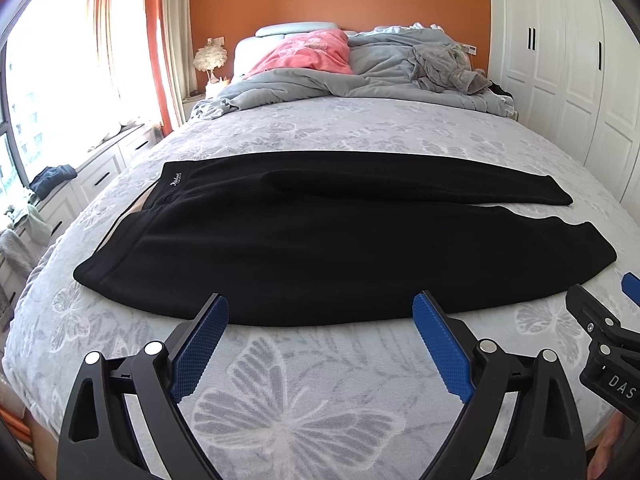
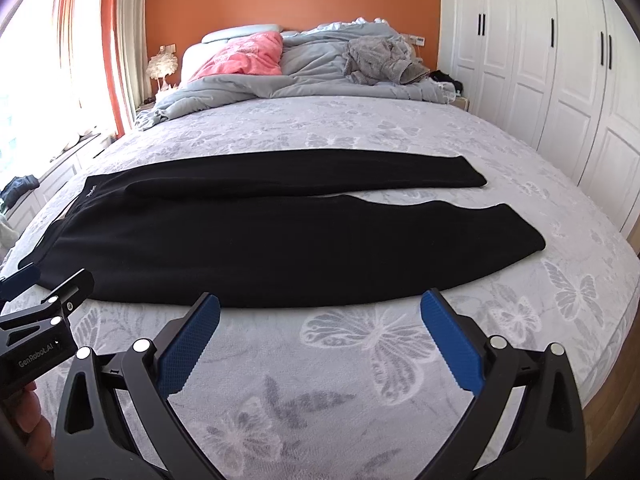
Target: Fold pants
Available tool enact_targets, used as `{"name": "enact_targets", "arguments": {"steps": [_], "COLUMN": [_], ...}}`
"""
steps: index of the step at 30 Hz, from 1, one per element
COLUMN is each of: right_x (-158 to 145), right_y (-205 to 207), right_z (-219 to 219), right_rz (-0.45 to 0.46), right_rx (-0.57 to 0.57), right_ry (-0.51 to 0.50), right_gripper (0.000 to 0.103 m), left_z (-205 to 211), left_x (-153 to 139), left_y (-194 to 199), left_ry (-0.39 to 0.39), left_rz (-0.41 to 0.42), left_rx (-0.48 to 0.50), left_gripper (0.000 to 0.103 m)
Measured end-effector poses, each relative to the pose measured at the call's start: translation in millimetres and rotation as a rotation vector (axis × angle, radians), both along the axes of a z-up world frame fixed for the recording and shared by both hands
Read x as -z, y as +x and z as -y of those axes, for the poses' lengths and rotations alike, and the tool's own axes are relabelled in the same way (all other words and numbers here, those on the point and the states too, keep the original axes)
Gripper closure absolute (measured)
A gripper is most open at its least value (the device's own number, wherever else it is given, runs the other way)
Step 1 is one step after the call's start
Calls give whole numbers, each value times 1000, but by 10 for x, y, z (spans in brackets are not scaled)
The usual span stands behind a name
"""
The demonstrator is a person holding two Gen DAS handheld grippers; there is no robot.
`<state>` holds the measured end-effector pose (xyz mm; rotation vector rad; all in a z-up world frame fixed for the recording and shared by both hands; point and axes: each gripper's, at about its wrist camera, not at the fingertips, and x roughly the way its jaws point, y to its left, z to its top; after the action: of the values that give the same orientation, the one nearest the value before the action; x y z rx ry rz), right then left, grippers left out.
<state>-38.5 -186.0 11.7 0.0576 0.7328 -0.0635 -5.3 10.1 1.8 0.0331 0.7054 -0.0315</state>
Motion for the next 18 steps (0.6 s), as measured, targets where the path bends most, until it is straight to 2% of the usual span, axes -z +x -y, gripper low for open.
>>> {"name": "enact_targets", "arguments": {"steps": [2, 4, 6, 8, 11, 13, 15, 18], "right_x": [-137, -309, -382, -395, -242, -121, 27, 267], "right_y": [111, 218, 420, 670, 1307, 1794, 2166, 2694], "right_z": [127, 308, 617, 992, 1728, 2191, 2599, 3026], "right_rz": [-50, -18, -30, -4, -57, -128, -114, -130], "right_rx": [-56, -91, -108, -82, 44, 122, 188, 262], "right_ry": [55, 40, 60, 64, 104, 136, 226, 294], "right_gripper": [5, 5, 5, 5, 5, 5, 5, 5], "left_z": [-24, -60, -111, -171, -268, -369, -574, -1101], "left_x": [-6, -43, -102, -154, -242, -302, -357, -402], "left_y": [4, 15, 66, 159, 429, 719, 1112, 1866], "left_ry": [-12, -27, -48, -76, -85, -44, -14, -32], "left_rz": [-10, -12, -16, -27, -52, -67, -88, -132], "left_rx": [25, 46, 62, 76, 79, 83, 47, -44], "left_gripper": [9, 9, 9, 8, 8, 8, 8, 8]}}
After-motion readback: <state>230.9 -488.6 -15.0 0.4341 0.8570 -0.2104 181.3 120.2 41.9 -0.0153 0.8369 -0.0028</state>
